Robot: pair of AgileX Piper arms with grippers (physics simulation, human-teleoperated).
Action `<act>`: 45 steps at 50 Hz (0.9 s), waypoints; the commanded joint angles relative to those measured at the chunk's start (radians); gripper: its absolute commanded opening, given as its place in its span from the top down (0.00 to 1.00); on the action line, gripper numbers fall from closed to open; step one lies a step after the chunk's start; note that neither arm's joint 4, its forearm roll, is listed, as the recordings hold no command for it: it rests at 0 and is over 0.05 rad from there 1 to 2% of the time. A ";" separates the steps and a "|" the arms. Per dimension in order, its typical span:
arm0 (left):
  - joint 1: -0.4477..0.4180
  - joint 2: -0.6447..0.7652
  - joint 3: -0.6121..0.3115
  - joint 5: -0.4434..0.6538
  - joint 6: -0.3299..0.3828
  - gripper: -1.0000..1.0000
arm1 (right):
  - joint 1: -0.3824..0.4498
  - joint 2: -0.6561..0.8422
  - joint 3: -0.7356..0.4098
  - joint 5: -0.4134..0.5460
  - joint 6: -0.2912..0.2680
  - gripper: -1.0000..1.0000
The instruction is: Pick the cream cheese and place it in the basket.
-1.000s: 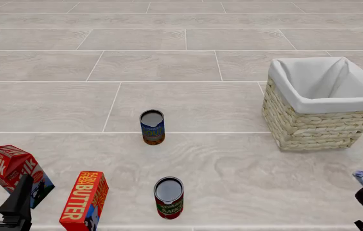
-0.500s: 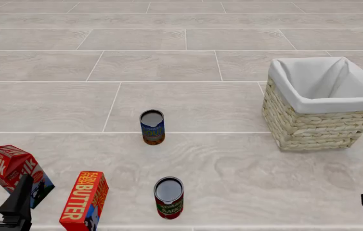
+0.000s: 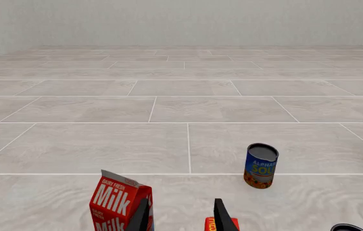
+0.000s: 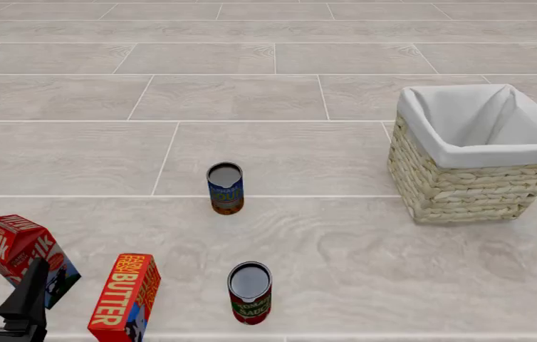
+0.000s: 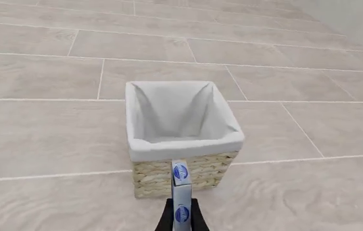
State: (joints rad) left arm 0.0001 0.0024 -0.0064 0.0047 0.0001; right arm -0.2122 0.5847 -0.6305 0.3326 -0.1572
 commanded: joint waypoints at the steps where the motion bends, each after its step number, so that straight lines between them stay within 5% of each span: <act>1: 0.000 0.000 0.000 0.000 0.000 0.00 | 0.014 0.165 -0.100 -0.102 0.041 1.00; 29: 0.000 0.000 0.000 0.000 0.000 0.00 | -0.007 0.574 -0.387 -0.087 0.054 1.00; 36: 0.000 0.000 0.000 0.000 0.000 0.00 | -0.034 0.671 -0.454 -0.069 0.094 1.00; 45: 0.000 0.000 0.000 0.000 0.000 0.00 | -0.041 0.734 -0.508 -0.026 0.060 1.00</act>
State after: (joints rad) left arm 0.0001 0.0024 -0.0064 0.0048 0.0001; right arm -0.2386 1.2303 -1.0564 0.2726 -0.1042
